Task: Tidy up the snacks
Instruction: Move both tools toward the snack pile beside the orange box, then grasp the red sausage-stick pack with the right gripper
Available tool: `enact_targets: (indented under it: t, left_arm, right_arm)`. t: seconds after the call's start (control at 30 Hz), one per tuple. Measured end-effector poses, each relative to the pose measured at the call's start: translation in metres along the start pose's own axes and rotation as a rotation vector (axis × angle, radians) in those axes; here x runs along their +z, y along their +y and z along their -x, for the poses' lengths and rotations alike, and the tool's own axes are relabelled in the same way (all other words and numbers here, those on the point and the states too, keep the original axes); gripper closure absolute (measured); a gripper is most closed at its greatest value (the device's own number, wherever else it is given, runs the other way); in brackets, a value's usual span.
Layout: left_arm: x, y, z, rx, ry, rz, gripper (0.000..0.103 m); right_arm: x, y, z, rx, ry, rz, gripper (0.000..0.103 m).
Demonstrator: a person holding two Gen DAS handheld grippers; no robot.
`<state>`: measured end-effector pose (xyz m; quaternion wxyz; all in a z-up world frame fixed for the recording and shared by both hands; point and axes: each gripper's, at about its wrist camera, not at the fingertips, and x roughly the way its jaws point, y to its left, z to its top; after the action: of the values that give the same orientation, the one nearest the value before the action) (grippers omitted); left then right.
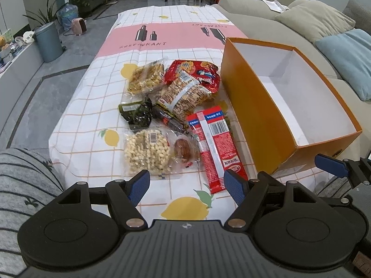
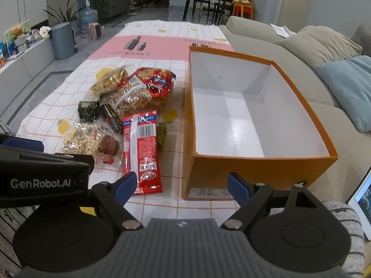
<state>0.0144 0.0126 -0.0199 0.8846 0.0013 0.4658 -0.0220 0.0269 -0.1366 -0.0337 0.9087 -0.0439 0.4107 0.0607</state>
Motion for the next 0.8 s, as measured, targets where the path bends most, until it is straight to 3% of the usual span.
enact_targets:
  t: [0.1, 0.23, 0.43, 0.63, 0.8]
  left_arm:
    - [0.003, 0.014, 0.004, 0.021, -0.034, 0.021, 0.018]
    - [0.010, 0.045, 0.003, 0.054, -0.045, 0.110, 0.018]
    - [0.012, 0.075, -0.005, 0.027, -0.028, 0.162, 0.018]
    - [0.015, 0.089, -0.016, -0.028, -0.006, 0.191, 0.018]
    - [0.016, 0.093, -0.034, -0.055, 0.047, 0.209, 0.019]
  right_arm:
    - [0.000, -0.003, 0.003, 0.027, -0.022, -0.034, 0.020]
    - [-0.002, -0.004, 0.007, 0.099, -0.034, -0.080, 0.028]
    - [-0.003, 0.019, 0.020, 0.187, -0.142, 0.020, 0.028]
    - [-0.003, 0.049, -0.006, 0.221, -0.046, 0.118, 0.028]
    - [0.002, 0.063, -0.045, 0.139, 0.021, 0.160, 0.028]
